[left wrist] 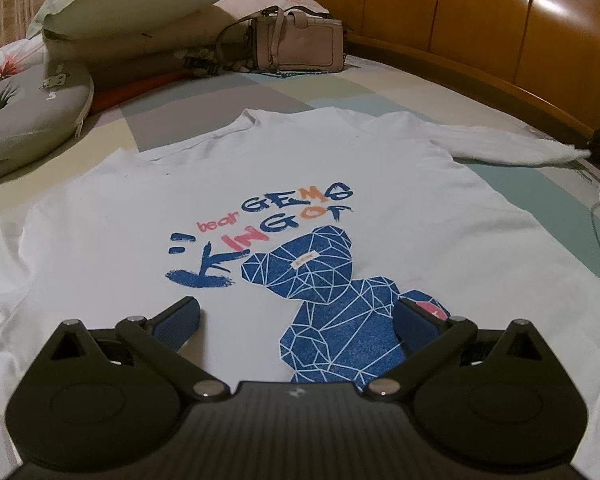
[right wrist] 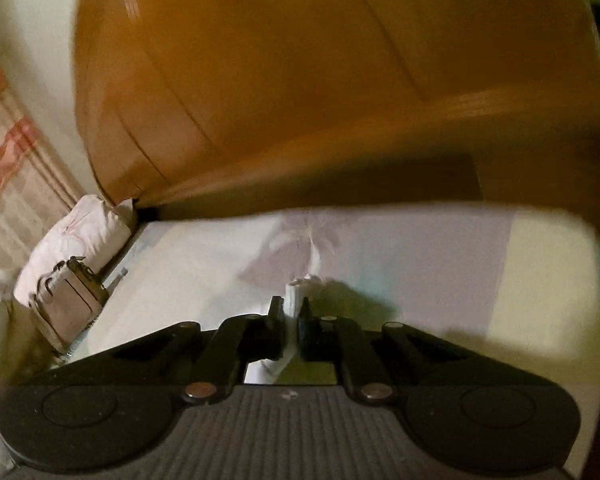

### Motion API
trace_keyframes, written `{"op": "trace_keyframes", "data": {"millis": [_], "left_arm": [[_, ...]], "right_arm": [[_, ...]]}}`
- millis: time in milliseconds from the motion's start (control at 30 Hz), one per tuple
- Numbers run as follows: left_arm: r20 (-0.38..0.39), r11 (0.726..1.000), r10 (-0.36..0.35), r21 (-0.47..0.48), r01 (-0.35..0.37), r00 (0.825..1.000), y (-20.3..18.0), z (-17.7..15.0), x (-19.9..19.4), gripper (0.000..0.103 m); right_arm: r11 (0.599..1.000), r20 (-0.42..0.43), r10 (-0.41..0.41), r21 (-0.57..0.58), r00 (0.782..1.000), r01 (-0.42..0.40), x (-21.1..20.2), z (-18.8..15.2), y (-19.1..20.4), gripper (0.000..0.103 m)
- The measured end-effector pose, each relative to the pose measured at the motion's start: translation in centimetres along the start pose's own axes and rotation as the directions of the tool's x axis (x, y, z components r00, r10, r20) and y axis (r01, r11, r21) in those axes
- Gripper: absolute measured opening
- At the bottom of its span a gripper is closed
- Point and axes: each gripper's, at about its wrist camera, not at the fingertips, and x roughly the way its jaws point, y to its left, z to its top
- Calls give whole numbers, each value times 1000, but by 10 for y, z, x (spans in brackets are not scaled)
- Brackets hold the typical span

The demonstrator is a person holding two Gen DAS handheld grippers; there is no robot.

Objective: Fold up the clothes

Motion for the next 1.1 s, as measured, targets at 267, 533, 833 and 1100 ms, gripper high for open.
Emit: {"op": "trace_keyframes", "data": {"millis": [267, 533, 833, 1100], "left_arm": [[-2, 1000, -1, 4, 1, 1000, -1, 1, -2, 102], [17, 1000, -3, 12, 3, 1000, -5, 5, -8, 102], [-3, 1000, 3, 12, -3, 1000, -3, 3, -1, 102], [13, 1000, -1, 18, 0, 1000, -5, 4, -6, 102]], "right_arm": [[943, -27, -296, -169, 955, 288, 14, 1, 13, 24], [954, -73, -232, -214, 970, 212, 14, -4, 63, 60], [882, -127, -285, -423, 950, 208, 61, -28, 105, 79], [865, -161, -240, -484, 957, 135, 49, -35, 141, 83]]}}
